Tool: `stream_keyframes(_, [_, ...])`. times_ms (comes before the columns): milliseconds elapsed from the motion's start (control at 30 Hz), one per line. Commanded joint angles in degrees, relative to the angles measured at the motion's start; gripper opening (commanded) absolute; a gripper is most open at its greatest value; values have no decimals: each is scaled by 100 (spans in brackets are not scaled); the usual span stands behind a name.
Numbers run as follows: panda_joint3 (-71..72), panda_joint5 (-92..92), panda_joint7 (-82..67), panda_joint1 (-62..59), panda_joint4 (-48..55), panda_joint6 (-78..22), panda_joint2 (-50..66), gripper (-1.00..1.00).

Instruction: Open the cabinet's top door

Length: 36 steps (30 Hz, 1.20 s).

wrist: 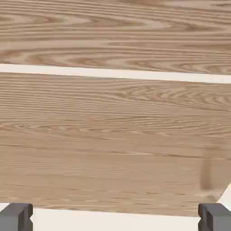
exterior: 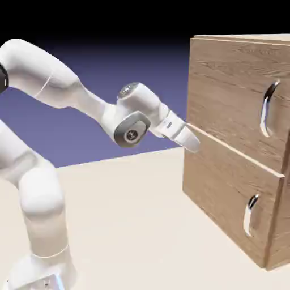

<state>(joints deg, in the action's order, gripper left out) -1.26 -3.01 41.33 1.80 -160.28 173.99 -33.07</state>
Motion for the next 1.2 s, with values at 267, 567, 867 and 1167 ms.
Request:
stream_keyframes(267, [-943, -2243, -838, 829, 538, -14, -304, 100])
stream_keyframes(567, [-1885, -4486, -1677, 1658, 1075, -29, -609, 100])
stream_keyframes(867, [-2828, -6728, -2515, 2487, 1613, -43, -913, 100])
stream_keyframes(1167, [-3770, -8971, -3354, 3316, 2150, -57, -1217, 100])
